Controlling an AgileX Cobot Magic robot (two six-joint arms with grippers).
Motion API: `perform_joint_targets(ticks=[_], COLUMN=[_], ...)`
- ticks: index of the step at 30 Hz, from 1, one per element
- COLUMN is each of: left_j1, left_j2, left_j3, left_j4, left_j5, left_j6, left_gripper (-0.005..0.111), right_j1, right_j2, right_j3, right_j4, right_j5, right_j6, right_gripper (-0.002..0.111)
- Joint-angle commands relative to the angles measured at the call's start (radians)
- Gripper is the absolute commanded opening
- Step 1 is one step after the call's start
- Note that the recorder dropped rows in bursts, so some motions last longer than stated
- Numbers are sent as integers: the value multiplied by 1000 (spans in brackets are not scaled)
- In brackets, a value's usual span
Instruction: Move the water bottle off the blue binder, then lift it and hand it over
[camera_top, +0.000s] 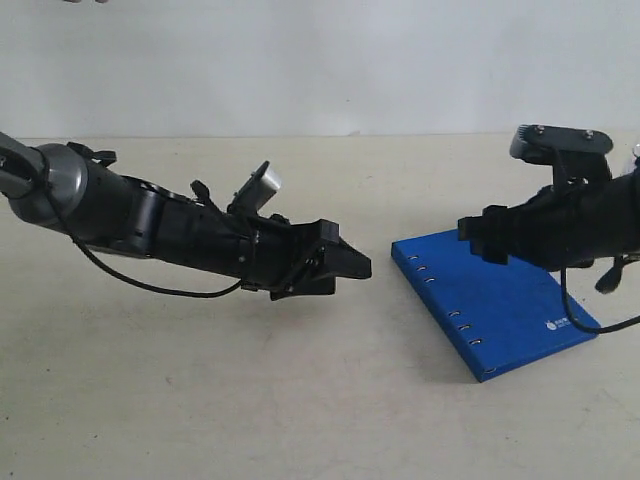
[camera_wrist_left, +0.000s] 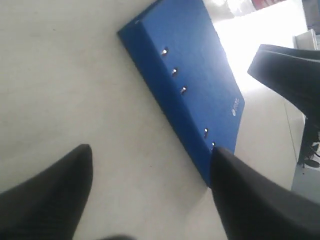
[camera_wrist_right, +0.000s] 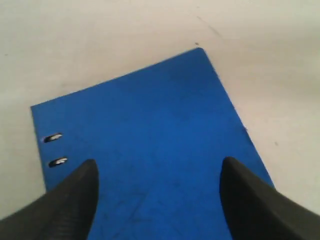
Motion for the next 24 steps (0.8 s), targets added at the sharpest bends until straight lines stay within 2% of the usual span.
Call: perform_joint_targets(ticks=[1,3,5,11,15,18,21,24], left_j1=[-7,-7,-7,26,87,136,177,192], left_j2=[-3,-3,-3,-3,-3,-3,-3,-3], left_j3=[-13,-13,-13,-13,-13,-13,-13,-13], left_j4=[-3,-3,-3,-3,-3,-3,-3,-3], left_j5=[79,86,86,86,87,93,113,130], left_j6=[45,89,145,168,170,173,173,173], left_gripper=[62,62,62,62,62,62,62,61], right_j1=[0,0,0,0,0,3,23,23], right_j2=[-32,-96,-180,-552,-743,-822,-898,-890], right_j3=[-41,-54,-61,-8,199,381,396,405], right_j4=[-2,-2,-2,-39,-134,-136,-136,-82], right_j5=[98,159,210,204,102,35,-115,-383], right_j6=[-218,-254,-256,-233,-136,-132,-221,-87], right_gripper=[50,41,37,37,37,37,37,37])
